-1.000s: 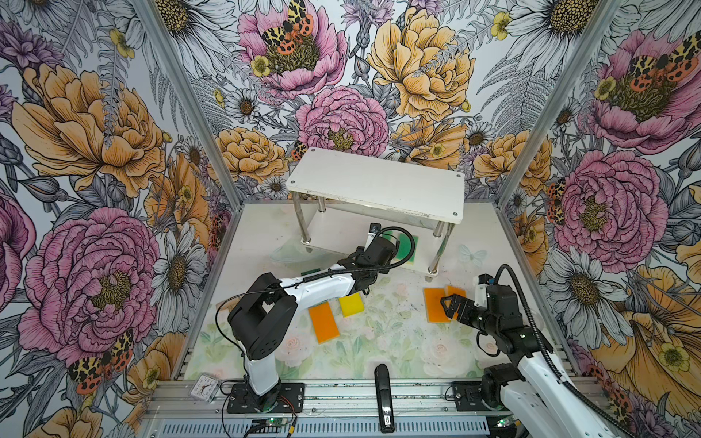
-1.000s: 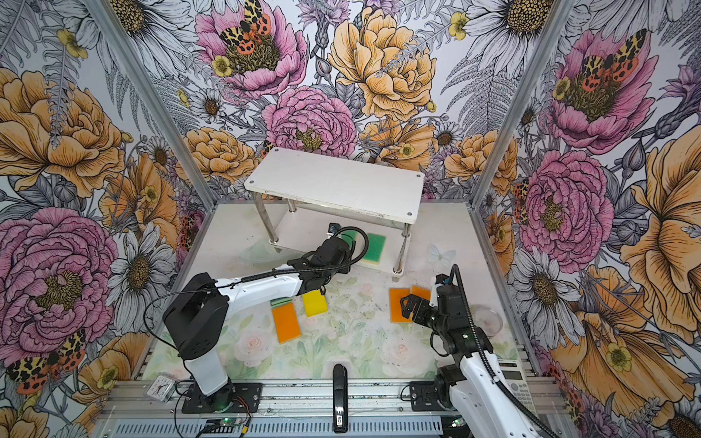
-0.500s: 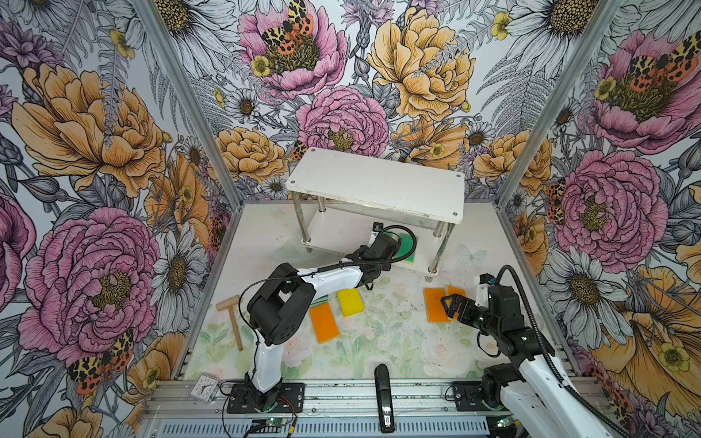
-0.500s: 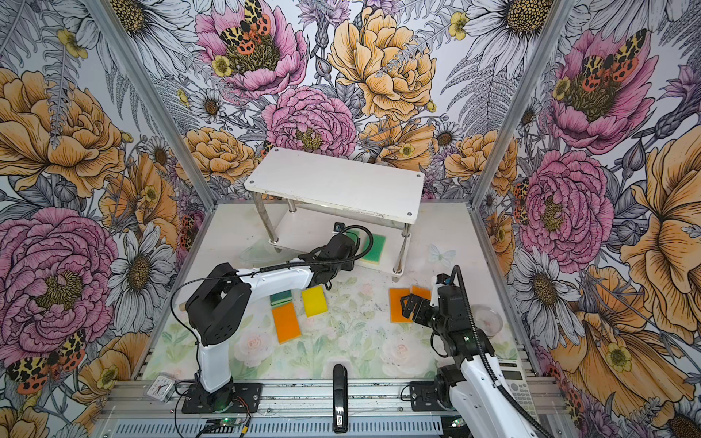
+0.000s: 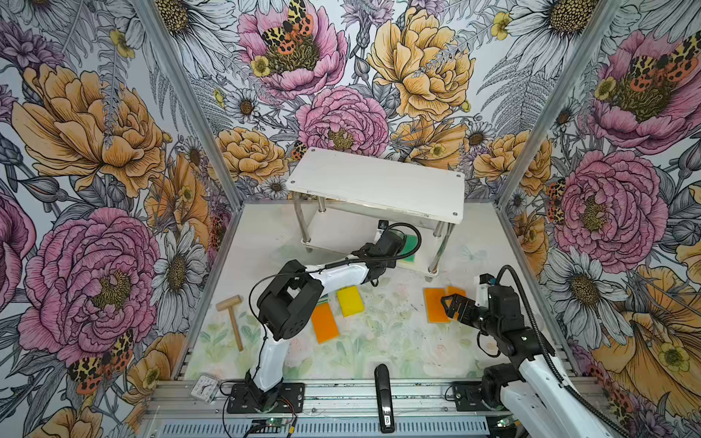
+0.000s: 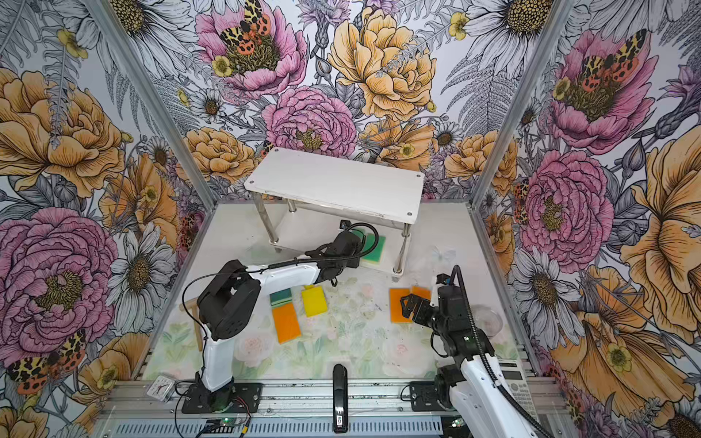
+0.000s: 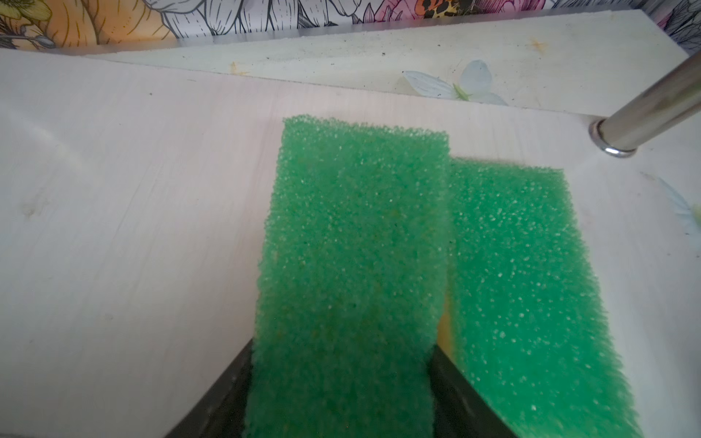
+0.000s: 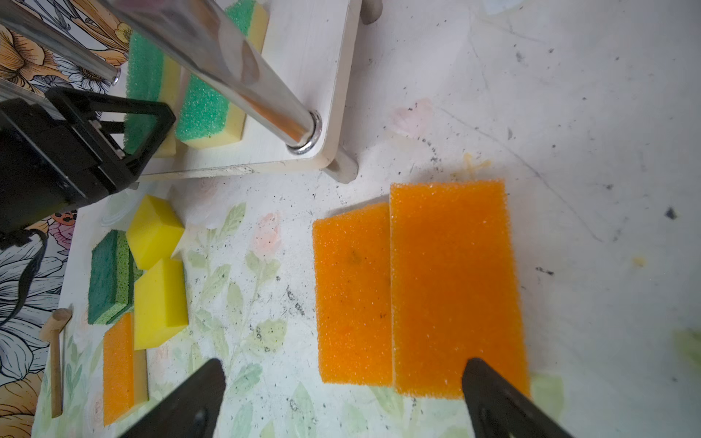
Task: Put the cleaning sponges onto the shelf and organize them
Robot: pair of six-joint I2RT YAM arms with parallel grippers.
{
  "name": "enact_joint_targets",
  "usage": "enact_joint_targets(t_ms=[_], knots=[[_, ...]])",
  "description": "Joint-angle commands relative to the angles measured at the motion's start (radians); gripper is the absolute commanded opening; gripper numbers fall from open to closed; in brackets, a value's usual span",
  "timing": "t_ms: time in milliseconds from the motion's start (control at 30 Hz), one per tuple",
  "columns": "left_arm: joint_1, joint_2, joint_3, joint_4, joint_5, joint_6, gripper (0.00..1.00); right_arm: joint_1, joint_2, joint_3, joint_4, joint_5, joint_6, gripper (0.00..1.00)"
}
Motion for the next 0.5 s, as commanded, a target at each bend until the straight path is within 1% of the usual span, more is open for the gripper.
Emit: enact_joint_targets(t_ms=[0,467], knots=[[0.008,0.021,0.038,-0.019,0.019,-0.018,0.63,0.005,-0.005,0.01,0.023,0.012,0.004,1.0],[0.007,0.046,0.084,-0.054,0.011,-0.049,0.63,0.006,-0.007,0.005,0.021,0.011,-0.003,1.0]])
